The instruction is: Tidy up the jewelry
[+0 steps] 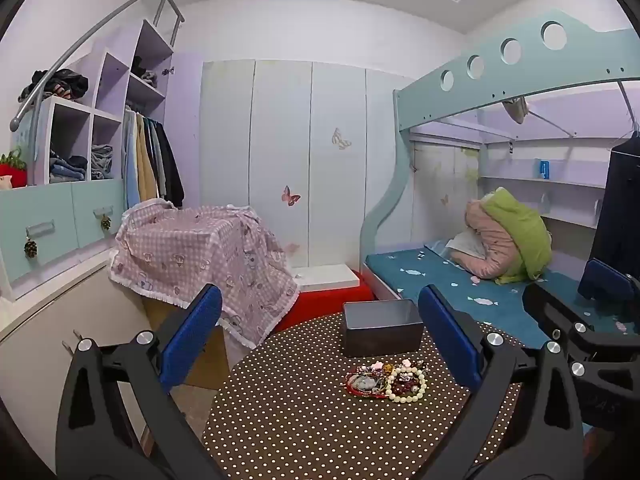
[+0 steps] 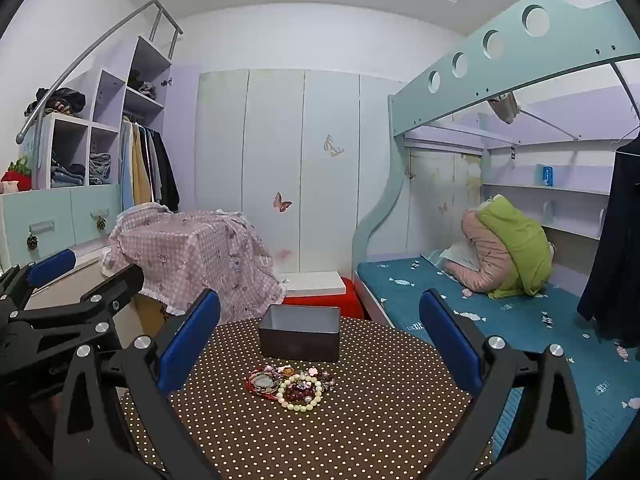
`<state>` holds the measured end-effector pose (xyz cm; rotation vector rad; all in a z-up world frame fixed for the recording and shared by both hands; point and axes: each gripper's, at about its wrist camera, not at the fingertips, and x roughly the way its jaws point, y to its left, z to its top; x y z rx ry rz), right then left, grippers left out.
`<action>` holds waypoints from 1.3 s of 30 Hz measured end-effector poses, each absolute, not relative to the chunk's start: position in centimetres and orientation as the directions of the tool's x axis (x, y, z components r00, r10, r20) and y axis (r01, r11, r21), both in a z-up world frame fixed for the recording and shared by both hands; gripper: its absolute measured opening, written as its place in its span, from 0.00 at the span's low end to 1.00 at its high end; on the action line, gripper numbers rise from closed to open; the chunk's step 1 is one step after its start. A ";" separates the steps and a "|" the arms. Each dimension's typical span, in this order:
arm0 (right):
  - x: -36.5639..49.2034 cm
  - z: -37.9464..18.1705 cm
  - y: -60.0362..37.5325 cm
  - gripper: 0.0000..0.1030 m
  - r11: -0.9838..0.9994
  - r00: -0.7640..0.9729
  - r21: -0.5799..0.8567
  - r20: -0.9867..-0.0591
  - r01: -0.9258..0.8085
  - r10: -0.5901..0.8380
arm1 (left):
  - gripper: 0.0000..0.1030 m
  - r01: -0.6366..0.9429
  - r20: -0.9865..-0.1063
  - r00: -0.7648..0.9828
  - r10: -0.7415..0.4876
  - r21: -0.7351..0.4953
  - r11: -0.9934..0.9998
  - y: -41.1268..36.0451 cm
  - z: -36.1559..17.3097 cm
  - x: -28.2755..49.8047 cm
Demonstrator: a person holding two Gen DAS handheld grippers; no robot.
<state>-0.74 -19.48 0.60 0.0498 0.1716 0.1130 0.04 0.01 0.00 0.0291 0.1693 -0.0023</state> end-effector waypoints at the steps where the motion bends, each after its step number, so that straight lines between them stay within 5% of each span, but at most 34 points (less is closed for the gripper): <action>1: -0.7 0.6 -19.5 0.93 0.992 0.979 0.056 -0.168 -0.109 0.117 | 0.96 0.004 -0.167 0.986 0.001 0.029 1.000 0.0 0.0 0.0; 39: -0.8 0.3 -19.5 0.93 0.992 0.977 0.062 -0.177 -0.107 0.117 | 0.96 0.010 -0.170 0.985 -0.007 0.013 1.000 0.2 -0.7 0.4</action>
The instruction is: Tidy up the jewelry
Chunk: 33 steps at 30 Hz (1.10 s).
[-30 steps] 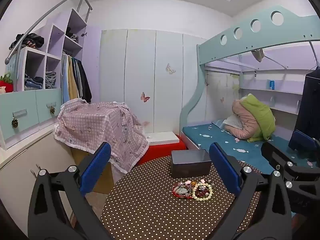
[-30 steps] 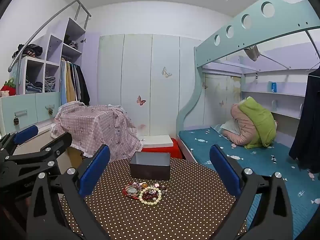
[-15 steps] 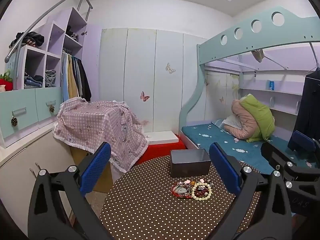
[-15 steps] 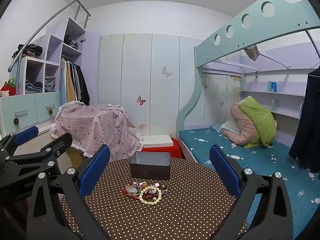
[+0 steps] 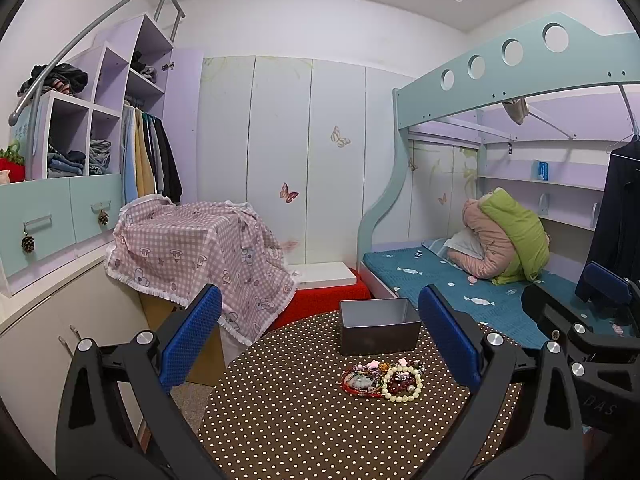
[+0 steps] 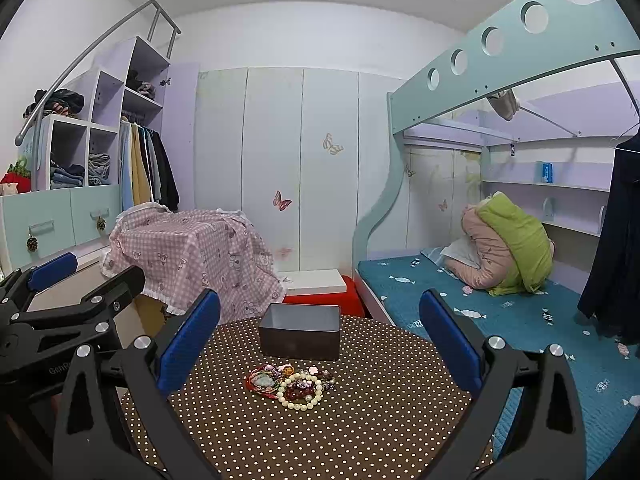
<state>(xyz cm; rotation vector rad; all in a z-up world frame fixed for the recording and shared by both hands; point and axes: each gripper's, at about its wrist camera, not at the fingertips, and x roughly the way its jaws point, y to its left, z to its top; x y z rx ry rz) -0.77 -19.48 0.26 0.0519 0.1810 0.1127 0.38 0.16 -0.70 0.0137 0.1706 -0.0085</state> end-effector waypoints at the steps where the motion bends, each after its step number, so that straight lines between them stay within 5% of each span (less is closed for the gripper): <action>1: -0.7 0.2 -19.4 0.93 0.992 0.977 0.062 -0.178 -0.107 0.117 | 0.96 0.009 -0.171 0.985 -0.007 0.013 1.000 0.2 -0.7 0.4; 33: 0.3 -0.5 -19.2 0.93 0.991 0.971 0.069 -0.204 -0.111 0.123 | 0.96 0.007 -0.195 0.981 -0.005 0.010 1.000 0.1 -1.9 1.4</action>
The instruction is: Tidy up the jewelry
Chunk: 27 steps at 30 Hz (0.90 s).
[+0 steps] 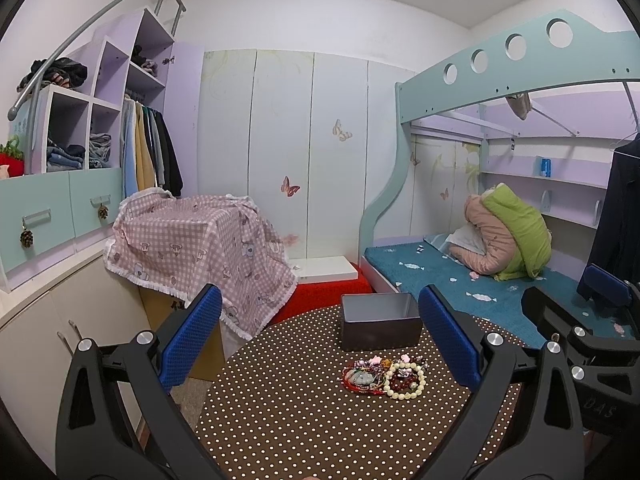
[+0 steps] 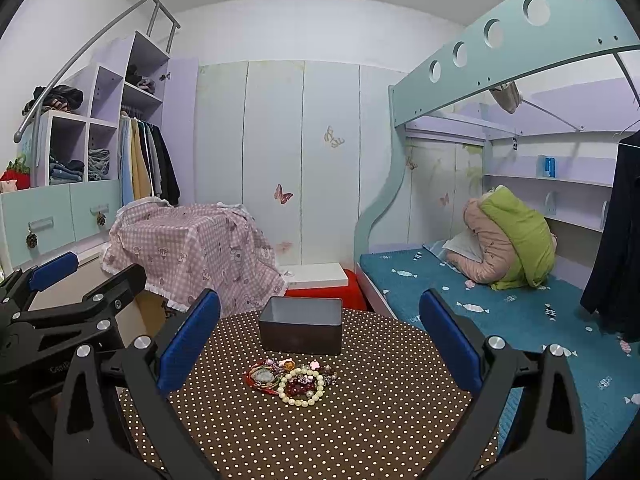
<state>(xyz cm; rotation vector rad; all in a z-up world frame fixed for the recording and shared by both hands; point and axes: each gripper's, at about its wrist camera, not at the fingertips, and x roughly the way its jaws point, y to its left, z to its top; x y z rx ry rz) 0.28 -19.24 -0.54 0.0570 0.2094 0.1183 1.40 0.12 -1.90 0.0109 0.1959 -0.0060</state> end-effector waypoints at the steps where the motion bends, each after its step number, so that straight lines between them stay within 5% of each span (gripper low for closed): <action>1: 0.4 -0.6 -19.2 0.93 0.991 0.971 0.070 -0.206 -0.113 0.125 | 0.96 0.008 -0.197 0.980 -0.006 0.009 1.000 0.3 -1.8 1.5; 21: 2.7 -2.2 -19.9 0.93 0.989 0.958 0.091 -0.254 -0.113 0.133 | 0.96 0.007 -0.237 0.971 -0.003 0.019 1.000 -0.1 -3.3 4.2; 27: 4.1 -3.4 -20.5 0.93 0.987 0.941 0.110 -0.304 -0.120 0.148 | 0.96 0.042 -0.312 0.949 -0.036 0.015 0.999 -0.2 -5.1 6.3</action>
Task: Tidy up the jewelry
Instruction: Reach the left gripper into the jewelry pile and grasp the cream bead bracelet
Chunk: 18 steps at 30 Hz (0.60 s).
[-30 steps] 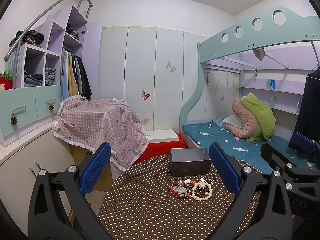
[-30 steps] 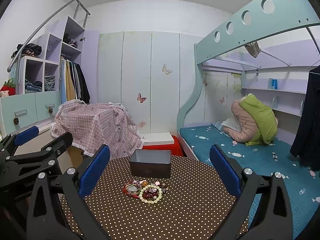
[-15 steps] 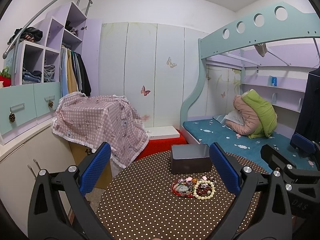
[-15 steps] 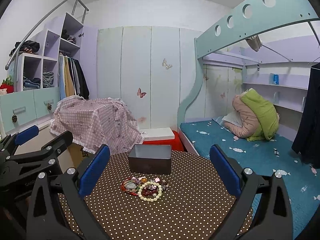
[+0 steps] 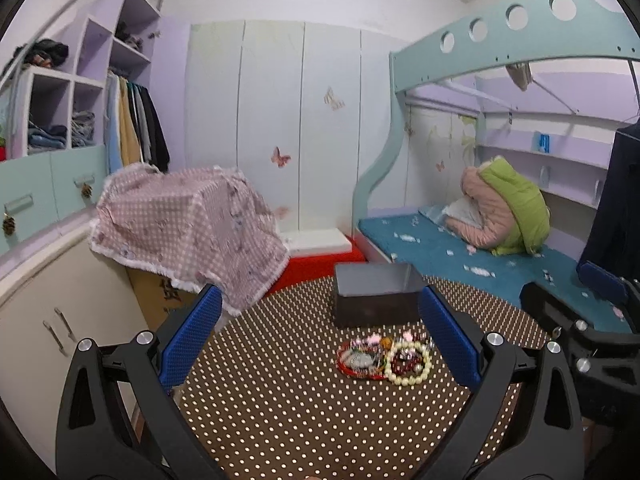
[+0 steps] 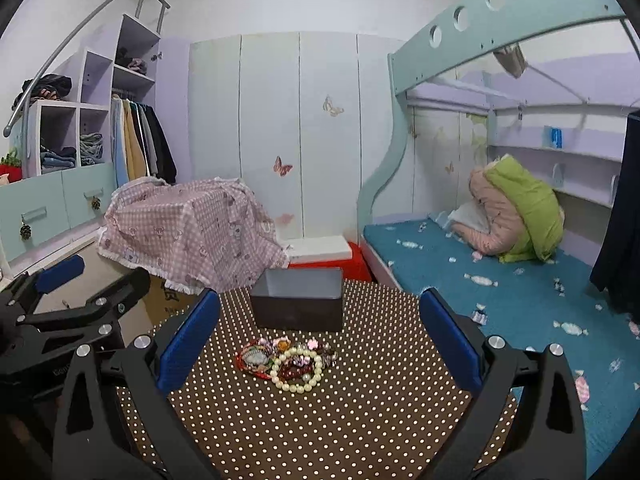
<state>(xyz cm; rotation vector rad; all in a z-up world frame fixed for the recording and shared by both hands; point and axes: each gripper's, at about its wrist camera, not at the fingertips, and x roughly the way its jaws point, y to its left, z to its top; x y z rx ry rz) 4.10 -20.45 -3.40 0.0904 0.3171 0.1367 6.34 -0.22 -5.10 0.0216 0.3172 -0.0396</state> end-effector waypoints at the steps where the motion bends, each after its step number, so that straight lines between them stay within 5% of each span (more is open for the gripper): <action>1: 4.5 -3.8 -20.6 0.93 0.987 0.937 0.111 -0.317 -0.116 0.145 | 0.96 0.045 -0.339 0.940 -0.037 0.017 0.999 -0.1 -5.8 7.0; 10: 8.5 -8.6 -22.0 0.93 0.990 0.861 0.096 -0.491 -0.100 0.135 | 0.95 0.061 -0.602 0.793 -0.095 -0.077 0.995 1.6 -12.6 13.5; 18: 11.0 -12.0 -23.3 0.93 0.988 0.782 0.124 -0.605 -0.094 0.150 | 0.95 0.085 -0.691 0.711 -0.132 -0.102 0.991 0.4 -16.5 17.6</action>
